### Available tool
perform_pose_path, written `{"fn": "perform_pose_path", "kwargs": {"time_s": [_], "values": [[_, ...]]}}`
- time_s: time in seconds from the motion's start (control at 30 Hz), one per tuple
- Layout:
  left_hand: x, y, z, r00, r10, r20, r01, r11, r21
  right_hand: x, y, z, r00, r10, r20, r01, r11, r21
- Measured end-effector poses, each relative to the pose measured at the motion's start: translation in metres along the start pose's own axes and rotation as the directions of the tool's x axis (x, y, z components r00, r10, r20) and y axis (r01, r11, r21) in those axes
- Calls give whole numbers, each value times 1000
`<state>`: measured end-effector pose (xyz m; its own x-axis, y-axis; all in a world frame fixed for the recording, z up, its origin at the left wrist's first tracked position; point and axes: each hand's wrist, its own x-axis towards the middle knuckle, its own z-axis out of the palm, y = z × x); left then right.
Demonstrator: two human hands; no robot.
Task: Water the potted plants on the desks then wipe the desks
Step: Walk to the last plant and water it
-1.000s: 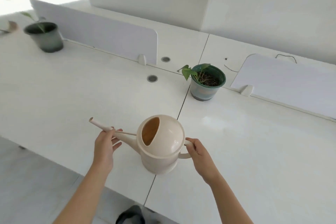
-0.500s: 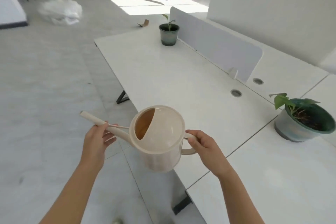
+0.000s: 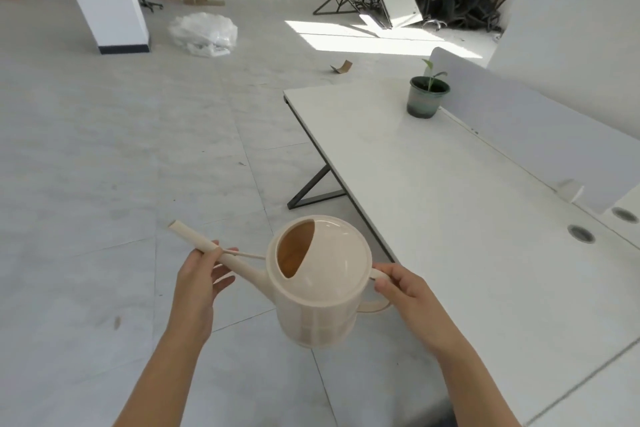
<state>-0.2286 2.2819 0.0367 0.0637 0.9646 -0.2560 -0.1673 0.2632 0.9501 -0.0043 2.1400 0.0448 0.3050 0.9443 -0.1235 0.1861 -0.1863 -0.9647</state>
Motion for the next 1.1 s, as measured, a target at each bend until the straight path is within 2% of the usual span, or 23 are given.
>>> {"fn": "perform_pose_path", "kwargs": {"time_s": [0.17, 0.3, 0.53, 0.83, 1.1], "values": [[44, 10, -29, 999, -40, 10, 40, 998, -43, 23, -5, 53, 997, 50, -61, -49, 999, 18], [79, 8, -29, 998, -55, 9, 55, 993, -102, 53, -7, 65, 994, 92, -66, -91, 996, 16], [149, 3, 5, 998, -53, 36, 55, 996, -64, 133, -2, 47, 991, 99, -93, -98, 995, 20], [278, 35, 77, 998, -9, 69, 8, 1000, 21, 281, -14, 9, 992, 59, -110, -51, 996, 72], [373, 48, 133, 992, -25, 124, 21, 999, 29, 373, -18, -14, 982, 100, -158, -82, 990, 117]]}}
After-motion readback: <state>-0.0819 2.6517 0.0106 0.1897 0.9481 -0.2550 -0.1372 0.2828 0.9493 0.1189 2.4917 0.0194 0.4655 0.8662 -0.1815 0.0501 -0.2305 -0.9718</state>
